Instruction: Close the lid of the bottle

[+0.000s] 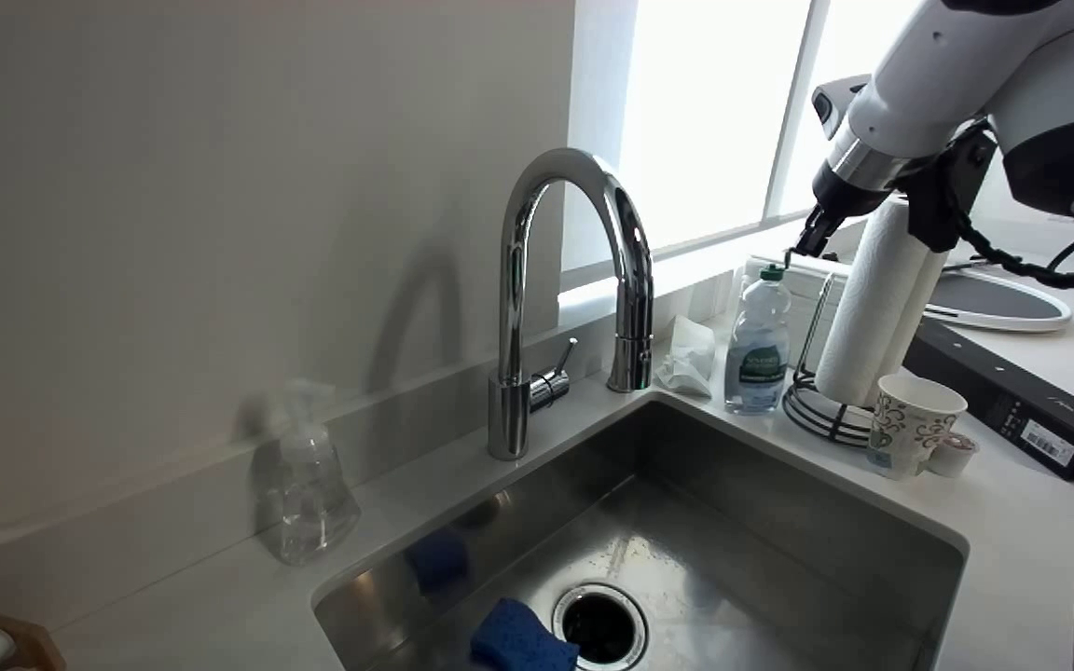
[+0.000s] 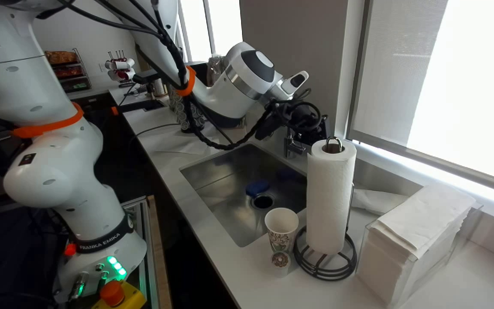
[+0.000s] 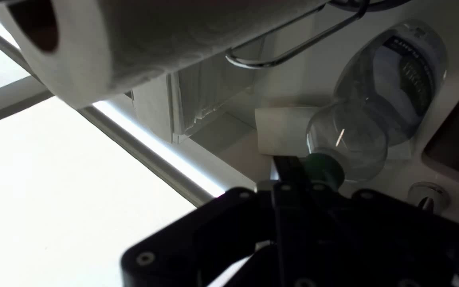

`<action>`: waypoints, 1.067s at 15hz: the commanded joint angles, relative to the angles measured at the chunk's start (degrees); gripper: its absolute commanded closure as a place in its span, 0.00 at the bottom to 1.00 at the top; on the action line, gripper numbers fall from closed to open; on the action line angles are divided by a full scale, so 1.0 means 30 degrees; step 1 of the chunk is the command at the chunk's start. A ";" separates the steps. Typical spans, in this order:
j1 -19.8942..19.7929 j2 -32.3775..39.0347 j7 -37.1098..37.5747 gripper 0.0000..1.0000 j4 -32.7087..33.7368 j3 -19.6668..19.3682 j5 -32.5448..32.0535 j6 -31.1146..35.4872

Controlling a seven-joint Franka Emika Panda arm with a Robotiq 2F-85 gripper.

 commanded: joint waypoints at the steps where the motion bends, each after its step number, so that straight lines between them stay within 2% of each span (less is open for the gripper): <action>1: -0.0110 0.0247 0.0854 1.00 0.0171 -0.0105 -0.0871 0.0853; 13: -0.0183 0.0635 0.1503 1.00 0.0068 -0.0428 -0.0881 0.1945; 16: -0.0244 0.0802 0.2006 1.00 0.0105 -0.0596 -0.0835 0.2899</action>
